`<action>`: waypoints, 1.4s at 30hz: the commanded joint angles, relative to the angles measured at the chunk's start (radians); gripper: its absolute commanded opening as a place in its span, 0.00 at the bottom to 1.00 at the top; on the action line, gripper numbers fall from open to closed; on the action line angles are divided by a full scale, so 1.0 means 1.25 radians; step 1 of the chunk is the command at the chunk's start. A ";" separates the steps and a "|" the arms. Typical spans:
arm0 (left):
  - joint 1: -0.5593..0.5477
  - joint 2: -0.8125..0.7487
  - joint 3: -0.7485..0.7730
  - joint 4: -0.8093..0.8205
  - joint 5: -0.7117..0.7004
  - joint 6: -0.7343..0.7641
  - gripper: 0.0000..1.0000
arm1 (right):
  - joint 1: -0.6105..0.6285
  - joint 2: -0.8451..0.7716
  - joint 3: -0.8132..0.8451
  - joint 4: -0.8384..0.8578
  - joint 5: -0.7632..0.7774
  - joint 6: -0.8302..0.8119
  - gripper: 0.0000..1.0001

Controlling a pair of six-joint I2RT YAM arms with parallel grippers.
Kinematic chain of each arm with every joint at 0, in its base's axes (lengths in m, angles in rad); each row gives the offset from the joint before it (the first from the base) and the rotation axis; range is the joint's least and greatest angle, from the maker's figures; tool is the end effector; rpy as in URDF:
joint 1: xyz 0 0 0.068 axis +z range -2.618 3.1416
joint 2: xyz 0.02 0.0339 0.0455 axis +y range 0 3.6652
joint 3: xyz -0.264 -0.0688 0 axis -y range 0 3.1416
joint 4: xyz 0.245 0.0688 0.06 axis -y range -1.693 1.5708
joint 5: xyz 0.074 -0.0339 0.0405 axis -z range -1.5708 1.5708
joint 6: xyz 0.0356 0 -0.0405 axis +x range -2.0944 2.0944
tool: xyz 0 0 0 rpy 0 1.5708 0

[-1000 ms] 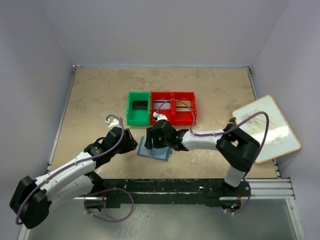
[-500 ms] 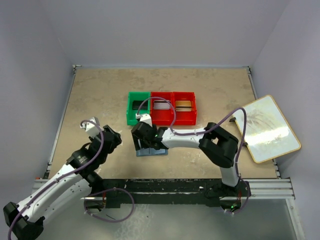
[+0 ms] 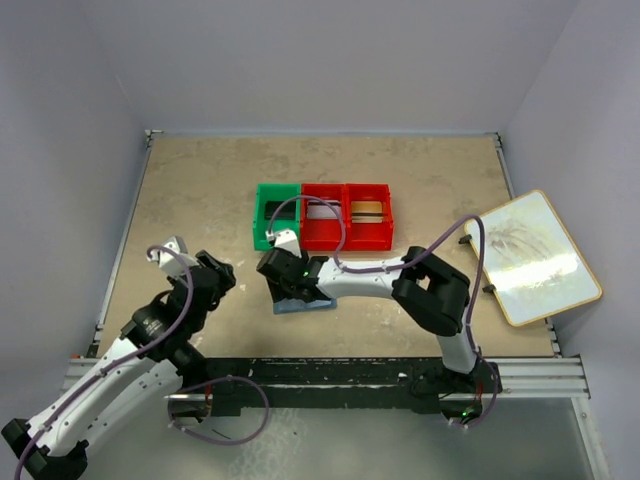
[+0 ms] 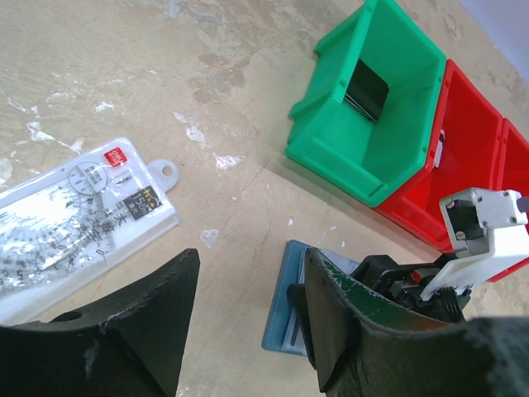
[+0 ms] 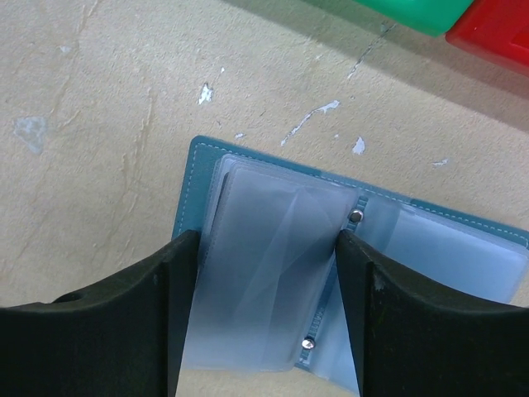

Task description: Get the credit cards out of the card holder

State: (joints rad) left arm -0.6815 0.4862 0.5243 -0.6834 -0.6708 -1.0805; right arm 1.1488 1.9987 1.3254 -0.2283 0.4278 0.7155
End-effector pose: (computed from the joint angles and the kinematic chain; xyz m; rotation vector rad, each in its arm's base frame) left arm 0.0998 -0.0524 0.2449 -0.7548 1.9364 -0.3337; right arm 0.1873 0.3812 0.1644 -0.3372 2.3712 0.3574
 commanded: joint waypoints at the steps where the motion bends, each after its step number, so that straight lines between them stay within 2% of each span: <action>1: -0.002 0.031 0.018 0.068 0.068 0.052 0.52 | -0.009 -0.014 -0.055 0.020 -0.143 -0.014 0.67; 5: -0.002 0.066 0.000 0.140 0.168 0.089 0.52 | -0.037 -0.044 -0.103 0.104 -0.230 -0.017 0.66; 8: -0.002 0.090 -0.028 0.192 0.227 0.099 0.52 | -0.057 -0.063 -0.136 0.148 -0.274 -0.012 0.61; 15: -0.002 0.113 -0.091 0.287 0.308 0.079 0.52 | -0.092 -0.086 -0.191 0.209 -0.335 -0.001 0.62; 20: -0.002 0.139 -0.106 0.316 0.333 0.075 0.52 | -0.100 -0.083 -0.209 0.228 -0.347 0.001 0.64; 27: -0.002 0.168 -0.115 0.339 0.350 0.075 0.52 | -0.101 -0.082 -0.223 0.243 -0.353 0.006 0.61; 30: -0.002 0.172 -0.116 0.342 0.353 0.074 0.52 | -0.103 -0.082 -0.223 0.242 -0.352 0.007 0.64; 42: -0.002 0.164 -0.131 0.345 0.353 0.061 0.52 | -0.123 -0.096 -0.254 0.288 -0.384 0.013 0.64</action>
State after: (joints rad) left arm -0.6815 0.6998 0.3702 -0.2962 -0.2379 -0.9947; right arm 1.0012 1.8687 1.0565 0.1688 -0.0036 0.7139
